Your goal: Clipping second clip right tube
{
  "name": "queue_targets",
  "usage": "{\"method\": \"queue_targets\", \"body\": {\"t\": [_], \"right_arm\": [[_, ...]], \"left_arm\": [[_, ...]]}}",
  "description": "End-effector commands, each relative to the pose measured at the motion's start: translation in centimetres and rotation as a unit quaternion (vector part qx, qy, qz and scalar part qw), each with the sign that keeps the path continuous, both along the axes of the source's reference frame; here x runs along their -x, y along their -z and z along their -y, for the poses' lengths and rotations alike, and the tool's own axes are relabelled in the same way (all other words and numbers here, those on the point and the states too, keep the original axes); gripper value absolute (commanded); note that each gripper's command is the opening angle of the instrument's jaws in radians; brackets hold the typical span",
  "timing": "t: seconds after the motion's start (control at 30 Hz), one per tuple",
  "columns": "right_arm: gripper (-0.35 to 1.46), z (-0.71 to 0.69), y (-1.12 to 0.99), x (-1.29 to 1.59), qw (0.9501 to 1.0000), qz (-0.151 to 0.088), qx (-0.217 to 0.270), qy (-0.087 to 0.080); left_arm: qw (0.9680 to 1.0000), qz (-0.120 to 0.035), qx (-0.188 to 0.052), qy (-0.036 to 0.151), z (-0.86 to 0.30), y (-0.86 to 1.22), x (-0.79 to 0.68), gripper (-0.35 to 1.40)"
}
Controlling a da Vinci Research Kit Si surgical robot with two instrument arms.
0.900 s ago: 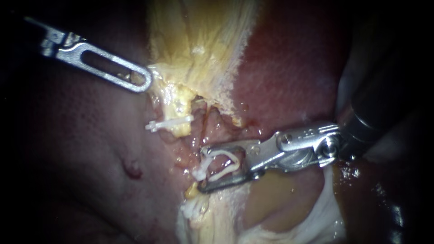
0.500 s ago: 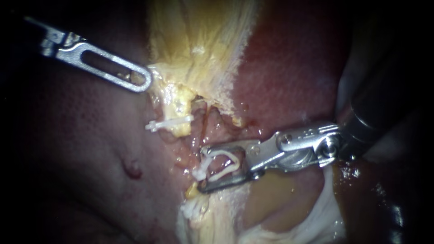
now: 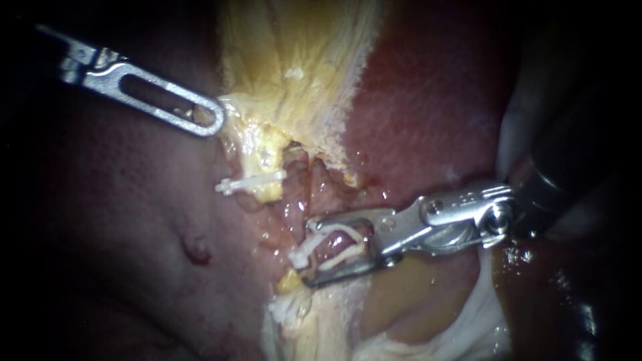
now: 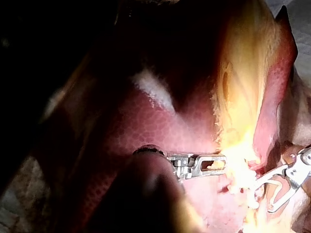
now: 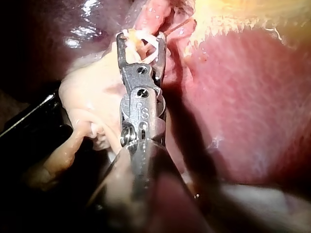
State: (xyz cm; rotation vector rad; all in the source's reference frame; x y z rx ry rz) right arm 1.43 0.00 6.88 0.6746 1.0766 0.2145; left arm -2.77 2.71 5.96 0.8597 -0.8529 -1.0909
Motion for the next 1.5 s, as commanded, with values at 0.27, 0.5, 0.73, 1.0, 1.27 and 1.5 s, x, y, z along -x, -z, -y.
{"method": "queue_targets", "body": {"t": [0.27, 0.5, 0.73, 1.0, 1.27, 1.5], "right_arm": [[0.50, -0.01, 0.04, 0.12, 1.0000, -0.002, -0.001, 0.001], [0.50, -0.04, 0.08, 0.20, 1.0000, -0.002, -0.001, 0.000], [0.50, -0.05, 0.10, 0.22, 1.0000, -0.001, -0.001, 0.000], [0.50, -0.07, 0.11, 0.24, 1.0000, -0.001, -0.001, -0.002], [0.50, -0.11, 0.06, 0.23, 1.0000, 0.000, 0.000, -0.006], [0.50, -0.17, -0.04, 0.22, 0.9999, -0.001, 0.001, -0.011]], "left_arm": [[1.0000, 0.000, 0.000, 0.000, 0.00, 0.00, 0.00, -0.35], [1.0000, 0.000, 0.000, 0.000, 0.00, 0.00, 0.00, -0.35], [1.0000, 0.000, 0.000, 0.000, 0.00, 0.00, 0.00, -0.35], [1.0000, 0.000, 0.000, 0.000, 0.00, 0.00, 0.00, -0.35], [1.0000, 0.000, 0.000, 0.000, 0.00, 0.00, 0.00, -0.35], [1.0000, 0.000, 0.000, 0.000, 0.00, 0.00, 0.00, -0.35]]}}
